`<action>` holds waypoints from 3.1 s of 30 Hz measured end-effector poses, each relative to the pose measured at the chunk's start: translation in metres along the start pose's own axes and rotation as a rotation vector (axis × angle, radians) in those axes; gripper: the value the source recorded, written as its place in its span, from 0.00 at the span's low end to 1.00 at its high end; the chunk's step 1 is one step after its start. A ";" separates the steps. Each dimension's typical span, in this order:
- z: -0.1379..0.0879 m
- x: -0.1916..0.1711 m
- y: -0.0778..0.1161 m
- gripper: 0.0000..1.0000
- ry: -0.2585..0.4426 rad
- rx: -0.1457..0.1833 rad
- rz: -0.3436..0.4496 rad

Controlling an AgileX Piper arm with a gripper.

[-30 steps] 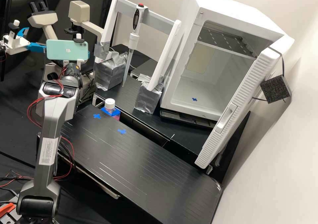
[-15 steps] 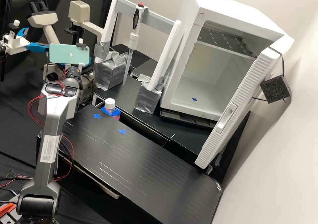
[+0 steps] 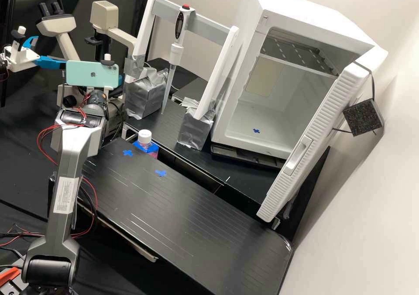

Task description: Move the petri dish to the bench

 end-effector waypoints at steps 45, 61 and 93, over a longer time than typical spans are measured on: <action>-0.002 0.005 0.011 0.00 -0.048 -0.005 0.003; -0.013 -0.049 0.019 0.00 -0.035 -0.057 -0.025; -0.029 -0.267 0.031 0.00 0.127 -0.129 0.297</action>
